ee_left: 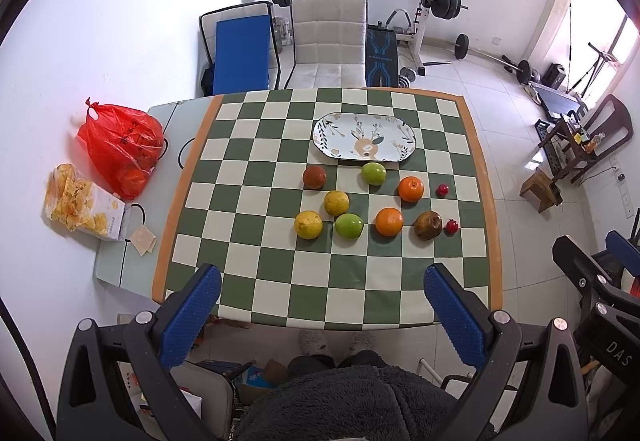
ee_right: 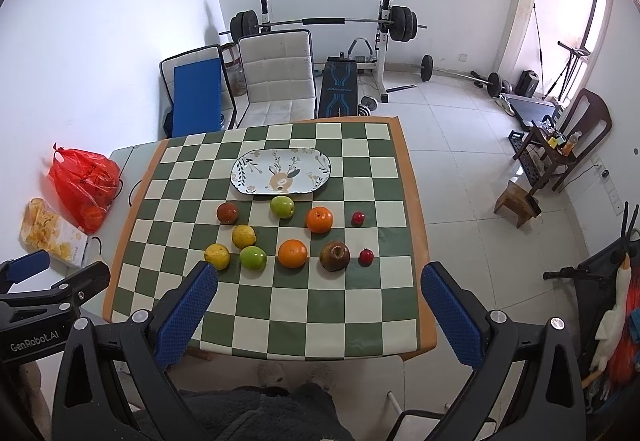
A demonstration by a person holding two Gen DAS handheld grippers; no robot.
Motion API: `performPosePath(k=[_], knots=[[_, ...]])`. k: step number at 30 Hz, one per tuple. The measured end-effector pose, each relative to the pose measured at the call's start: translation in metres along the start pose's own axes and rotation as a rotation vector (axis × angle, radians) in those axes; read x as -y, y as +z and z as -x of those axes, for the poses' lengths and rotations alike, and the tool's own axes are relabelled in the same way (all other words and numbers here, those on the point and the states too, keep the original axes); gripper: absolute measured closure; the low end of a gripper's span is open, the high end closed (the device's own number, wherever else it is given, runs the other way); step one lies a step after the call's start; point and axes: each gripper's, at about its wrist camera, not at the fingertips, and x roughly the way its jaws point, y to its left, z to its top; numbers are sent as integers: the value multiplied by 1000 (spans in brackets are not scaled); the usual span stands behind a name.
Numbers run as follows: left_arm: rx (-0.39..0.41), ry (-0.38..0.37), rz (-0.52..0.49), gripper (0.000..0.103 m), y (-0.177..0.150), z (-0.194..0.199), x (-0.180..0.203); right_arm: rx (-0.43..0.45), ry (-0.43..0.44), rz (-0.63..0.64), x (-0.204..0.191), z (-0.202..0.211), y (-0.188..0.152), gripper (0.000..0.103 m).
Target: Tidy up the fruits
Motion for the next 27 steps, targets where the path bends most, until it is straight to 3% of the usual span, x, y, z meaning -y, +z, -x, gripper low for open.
performPosePath(k=[4,8,10,13,18,24,27], knots=[[40,29,16,0,13,-7,-4,-1,14,-19,3,-10,5,0],[73,154,58,0,33,-48,-20,-18,58,-20,2,-56,13,0],[50,214,86,0,39,-79,-32,-59,75,-8,-1,-92,13,0],[-33,236,117,0,45,-129,-51,-128,97,-3,-9,-150,10,0],[-234,158,165,0,54,-219,-80,-229,105,-41,-20,-239,-4,0],[-451,9,200,7,54,-320,-85,-335,81,-129,-31,-336,-11,4],[-533,-30,182,9,53,-364,-78,-394,61,-171,-32,-375,-16,9]])
